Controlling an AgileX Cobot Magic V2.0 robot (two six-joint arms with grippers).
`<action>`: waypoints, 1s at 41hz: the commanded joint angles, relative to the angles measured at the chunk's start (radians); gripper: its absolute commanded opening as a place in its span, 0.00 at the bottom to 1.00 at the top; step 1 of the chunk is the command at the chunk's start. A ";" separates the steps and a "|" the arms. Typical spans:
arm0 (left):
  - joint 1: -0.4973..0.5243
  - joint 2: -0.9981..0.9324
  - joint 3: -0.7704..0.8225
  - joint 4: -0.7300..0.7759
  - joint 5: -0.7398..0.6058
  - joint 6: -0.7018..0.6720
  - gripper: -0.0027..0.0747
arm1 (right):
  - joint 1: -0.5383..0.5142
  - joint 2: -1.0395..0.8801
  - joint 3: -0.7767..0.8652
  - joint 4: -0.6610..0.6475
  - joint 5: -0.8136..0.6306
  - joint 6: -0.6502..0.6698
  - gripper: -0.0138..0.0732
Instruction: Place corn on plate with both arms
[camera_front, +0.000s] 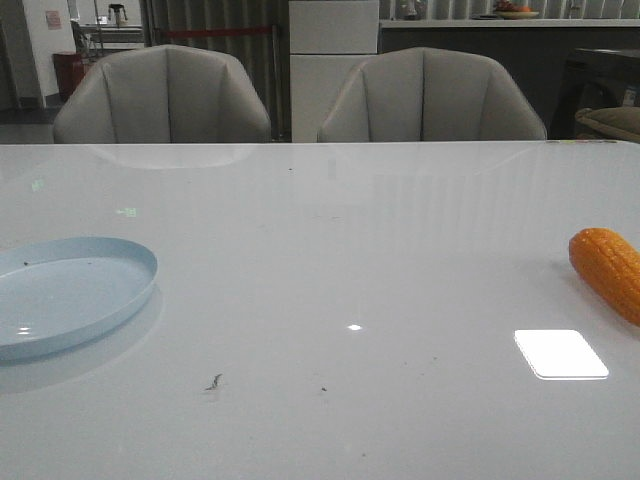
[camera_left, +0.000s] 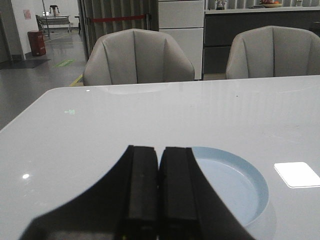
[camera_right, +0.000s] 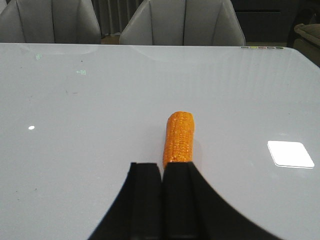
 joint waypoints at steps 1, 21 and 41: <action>-0.006 -0.017 0.004 -0.001 -0.088 0.000 0.15 | 0.002 -0.022 -0.017 -0.001 -0.080 -0.008 0.20; -0.006 -0.017 0.004 -0.001 -0.088 0.000 0.15 | 0.002 -0.022 -0.017 -0.001 -0.080 -0.008 0.20; -0.006 -0.017 0.002 -0.005 -0.159 0.000 0.15 | 0.002 -0.022 -0.017 -0.002 -0.090 -0.008 0.20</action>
